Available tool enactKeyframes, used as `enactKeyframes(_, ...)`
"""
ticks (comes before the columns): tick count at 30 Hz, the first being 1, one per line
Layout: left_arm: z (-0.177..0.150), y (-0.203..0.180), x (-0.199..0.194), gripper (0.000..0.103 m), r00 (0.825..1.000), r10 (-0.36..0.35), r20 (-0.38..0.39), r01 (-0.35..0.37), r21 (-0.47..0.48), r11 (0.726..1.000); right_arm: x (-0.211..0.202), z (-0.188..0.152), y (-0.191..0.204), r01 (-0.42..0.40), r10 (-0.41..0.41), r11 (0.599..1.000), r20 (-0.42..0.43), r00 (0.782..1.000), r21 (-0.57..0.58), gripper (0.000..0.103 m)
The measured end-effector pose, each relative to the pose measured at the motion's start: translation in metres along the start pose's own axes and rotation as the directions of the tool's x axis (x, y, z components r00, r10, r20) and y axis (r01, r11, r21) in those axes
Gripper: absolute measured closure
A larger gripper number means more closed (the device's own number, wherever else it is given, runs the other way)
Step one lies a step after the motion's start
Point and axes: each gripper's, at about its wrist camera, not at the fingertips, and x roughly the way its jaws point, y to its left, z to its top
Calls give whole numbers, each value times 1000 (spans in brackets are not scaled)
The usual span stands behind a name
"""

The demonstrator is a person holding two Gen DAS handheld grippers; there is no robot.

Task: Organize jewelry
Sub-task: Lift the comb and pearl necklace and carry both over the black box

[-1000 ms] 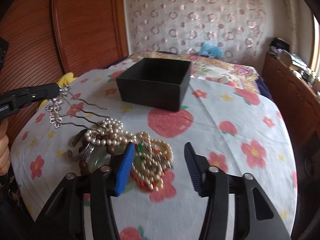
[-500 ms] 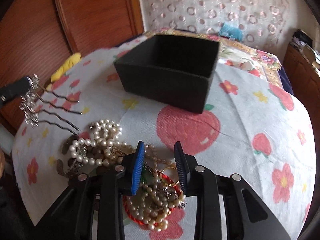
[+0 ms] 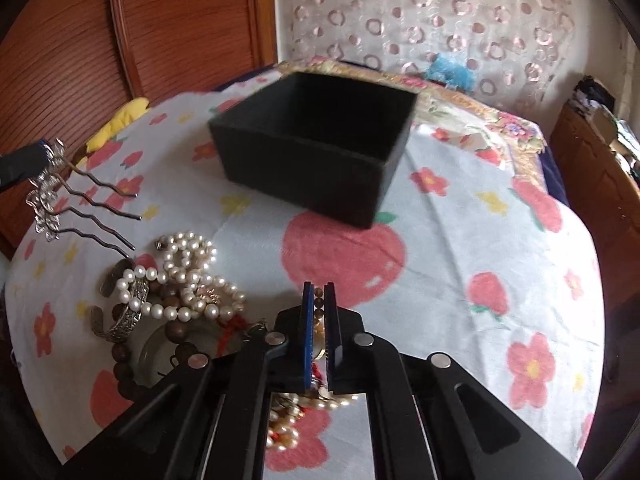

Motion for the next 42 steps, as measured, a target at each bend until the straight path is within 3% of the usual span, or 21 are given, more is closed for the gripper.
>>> enactKeyframes(8,7,0,0,96,1000,9,10,-10,7,1000,-55,15,-6,34,-35,999,141,989,6,98)
enactKeyframes(18,20,2,0,96,1000,9,30,-9,7,1000,-117,48,-3,66,-57,998,281,958,-24,98)
enactKeyframes(42,64,-5,17,96,997,2,83,-7,58,998,-164,144,-20,89,-68,996,429,901,-28,98)
